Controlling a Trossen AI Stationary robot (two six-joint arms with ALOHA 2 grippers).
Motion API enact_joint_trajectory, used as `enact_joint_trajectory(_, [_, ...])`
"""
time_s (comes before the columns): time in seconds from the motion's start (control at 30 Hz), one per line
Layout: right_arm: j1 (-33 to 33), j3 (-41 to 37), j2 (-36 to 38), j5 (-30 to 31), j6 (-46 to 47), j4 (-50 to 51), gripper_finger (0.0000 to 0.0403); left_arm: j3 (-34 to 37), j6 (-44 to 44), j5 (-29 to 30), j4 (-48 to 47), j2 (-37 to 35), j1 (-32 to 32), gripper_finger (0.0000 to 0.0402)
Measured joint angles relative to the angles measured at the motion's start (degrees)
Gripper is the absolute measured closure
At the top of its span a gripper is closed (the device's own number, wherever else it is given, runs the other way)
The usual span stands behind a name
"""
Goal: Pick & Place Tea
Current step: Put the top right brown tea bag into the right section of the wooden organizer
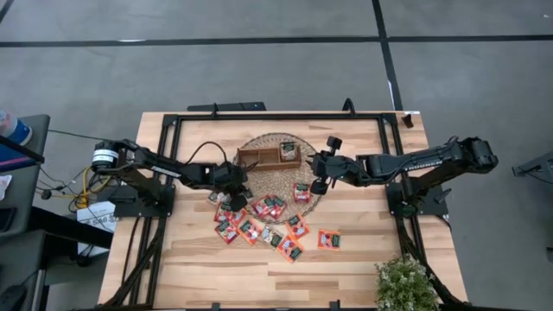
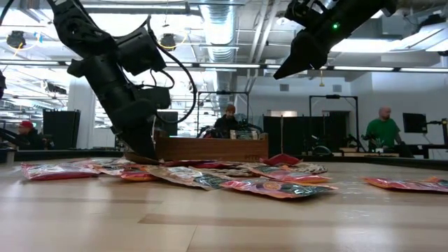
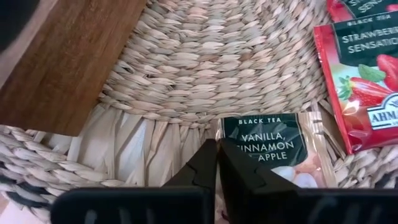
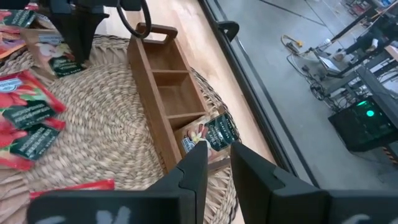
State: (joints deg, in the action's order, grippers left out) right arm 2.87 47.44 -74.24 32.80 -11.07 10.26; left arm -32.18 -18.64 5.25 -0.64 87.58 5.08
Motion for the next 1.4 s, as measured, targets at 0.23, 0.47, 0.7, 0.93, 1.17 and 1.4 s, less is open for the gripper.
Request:
enact_joint_trajectory(0.23, [0.00,0.02,0.00,0.00,0.02,-0.02,0.0339,-2.01,-2.30,-2.04,0.14,-4.34,-1.95,0.0402])
enact_joint_trajectory(0.47, [0.13,0.04,0.00,0.04,0.11,-0.16,0.0339,-5.66,-2.70,-1.97,0.05,-9.34,-4.48,0.0401])
enact_joint_trajectory(0.7, [1.38,0.04,0.00,-0.02,0.14,-4.13,0.0339,-9.10,-2.64,-0.68,-0.29,-12.11,-6.14,0.0401])
enact_joint_trajectory(0.93, [2.62,0.04,0.00,-9.67,0.96,-13.36,0.0339,-13.31,0.60,2.15,-0.19,-12.79,-7.99,0.0402])
enact_joint_trajectory(1.17, [2.33,0.04,0.00,-28.88,5.57,-20.33,0.0335,-17.67,5.52,6.14,-0.10,-12.79,-10.74,0.0401])
enact_joint_trajectory(1.4, [2.25,0.06,0.00,-34.50,6.25,-21.06,0.0286,-21.44,7.54,6.82,-0.05,-12.79,-12.59,0.0401])
